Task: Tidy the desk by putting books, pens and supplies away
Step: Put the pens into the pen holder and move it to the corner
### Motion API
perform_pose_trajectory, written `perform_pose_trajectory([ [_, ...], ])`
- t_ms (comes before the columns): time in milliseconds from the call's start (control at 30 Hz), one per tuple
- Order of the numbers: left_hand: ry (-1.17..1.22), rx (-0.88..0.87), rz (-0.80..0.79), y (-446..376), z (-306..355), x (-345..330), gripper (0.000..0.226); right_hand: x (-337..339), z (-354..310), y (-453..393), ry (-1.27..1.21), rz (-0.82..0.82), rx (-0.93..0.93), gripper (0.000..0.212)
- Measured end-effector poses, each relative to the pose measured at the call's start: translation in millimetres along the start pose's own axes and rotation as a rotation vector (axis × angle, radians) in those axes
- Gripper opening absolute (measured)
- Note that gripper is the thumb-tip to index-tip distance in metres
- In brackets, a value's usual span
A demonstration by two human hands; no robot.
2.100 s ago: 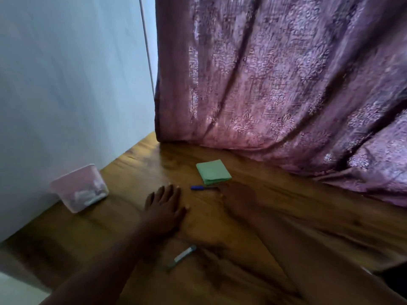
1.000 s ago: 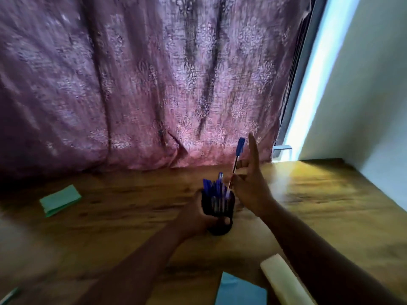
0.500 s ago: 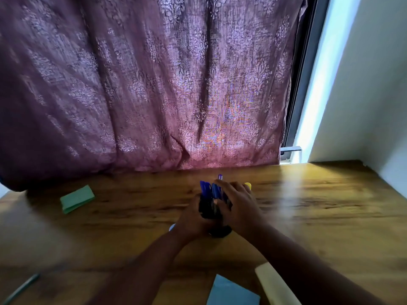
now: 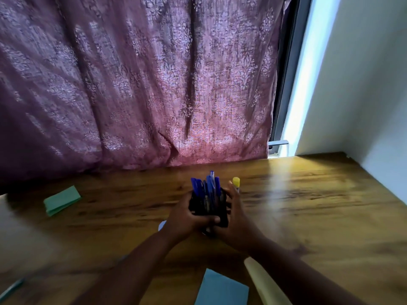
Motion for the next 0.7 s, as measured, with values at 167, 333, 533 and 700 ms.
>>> perform_pose_trajectory([
  [167, -0.02, -0.087, -0.059, 2.2, 28.3, -36.4, 0.077, 33.0, 0.8, 19.1, 0.005, 0.125, 0.032, 0.104],
  [333, 0.036, -0.136, -0.189, -20.2, 60.7, -104.7, 0.07, 105.4, 9.6, 49.8, 0.083, 0.237, -0.065, 0.104],
  [533, 0.057, -0.2, -0.333, -58.2, 94.4, -204.1, 0.081, 196.2, 25.8, 83.5, 0.076, 0.319, -0.176, 0.096],
  [700, 0.066, -0.185, -0.417, -77.4, 104.3, -282.7, 0.078, 256.8, 67.5, 107.6, 0.092, 0.327, -0.313, 0.1],
])
Point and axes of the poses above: each hand's wrist, its own y-axis away from the middle knuckle, its own x-axis out of the back of the hand, z = x × y, the point moved 1 cm from there along -y, towards the middle knuckle, and after that the axes turned 8 degrees about y, right-handed, at the moved point
